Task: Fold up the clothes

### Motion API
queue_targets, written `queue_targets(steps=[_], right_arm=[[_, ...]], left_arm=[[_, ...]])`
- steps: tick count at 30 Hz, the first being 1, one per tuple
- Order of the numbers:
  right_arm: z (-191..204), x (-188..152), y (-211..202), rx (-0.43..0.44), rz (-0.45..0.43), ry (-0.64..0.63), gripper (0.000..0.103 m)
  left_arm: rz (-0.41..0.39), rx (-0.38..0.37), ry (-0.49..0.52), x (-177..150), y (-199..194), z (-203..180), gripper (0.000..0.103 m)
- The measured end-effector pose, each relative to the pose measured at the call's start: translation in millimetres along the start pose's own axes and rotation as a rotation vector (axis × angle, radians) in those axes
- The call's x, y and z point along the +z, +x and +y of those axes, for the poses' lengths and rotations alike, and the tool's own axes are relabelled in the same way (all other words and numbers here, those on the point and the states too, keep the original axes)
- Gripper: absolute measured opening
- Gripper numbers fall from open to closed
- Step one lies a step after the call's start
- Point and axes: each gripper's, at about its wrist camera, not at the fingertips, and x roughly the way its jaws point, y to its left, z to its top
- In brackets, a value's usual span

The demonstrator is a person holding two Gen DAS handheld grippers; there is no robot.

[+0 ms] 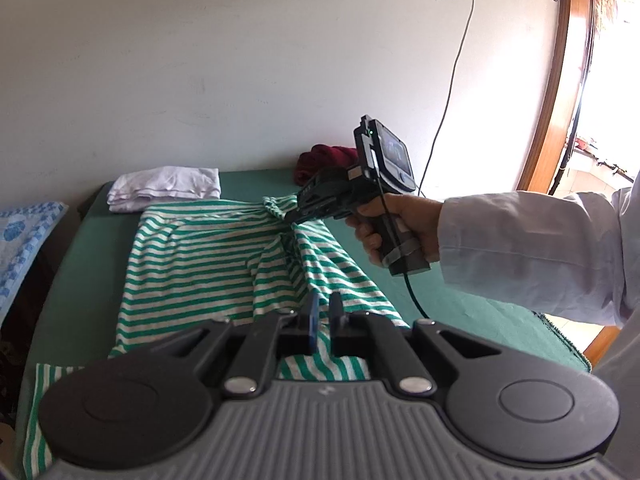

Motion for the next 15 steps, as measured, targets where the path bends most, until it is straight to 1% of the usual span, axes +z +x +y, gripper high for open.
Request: queue_targets(steps=[4, 6, 7, 9, 10, 11, 13, 15], right_arm=[[7.2, -4.8, 21.6, 0.006, 0.047, -0.01, 0.005], [4.1, -9.4, 32.3, -0.016, 0.051, 0.008, 0.006], [1.3, -10.7, 34.5, -0.022, 0.039, 0.017, 0.01], [-4.8, -10.3, 30.9, -0.024, 0.031, 0.043, 0.025], [-7.4, -9.9, 22.1, 0.003, 0.022, 0.067, 0.039], [-10.0, -9.5, 12.8, 0.031, 0.011, 0.091, 0.041], [-6.6, -12.2, -11.5, 0.087, 0.007, 0.077, 0.041], [3.3, -22.5, -37.8, 0.104, 0.015, 0.016, 0.041]], left_arm=[[0.058, 0.011, -0.016, -13.5, 4.8, 4.1, 0.001], [0.094, 0.022, -0.014, -22.2, 12.8, 4.6, 0.005], [0.11, 0.031, -0.019, -26.6, 16.9, 6.1, 0.007], [0.13, 0.033, -0.039, -35.6, 23.5, 11.7, 0.009], [0.135, 0.03, -0.058, -39.2, 27.5, 17.2, 0.016], [0.139, 0.023, -0.087, -43.5, 32.0, 24.6, 0.034], [0.144, 0.002, -0.167, -50.5, 42.1, 41.3, 0.055], [0.145, -0.035, -0.252, -55.1, 51.9, 58.0, 0.057]])
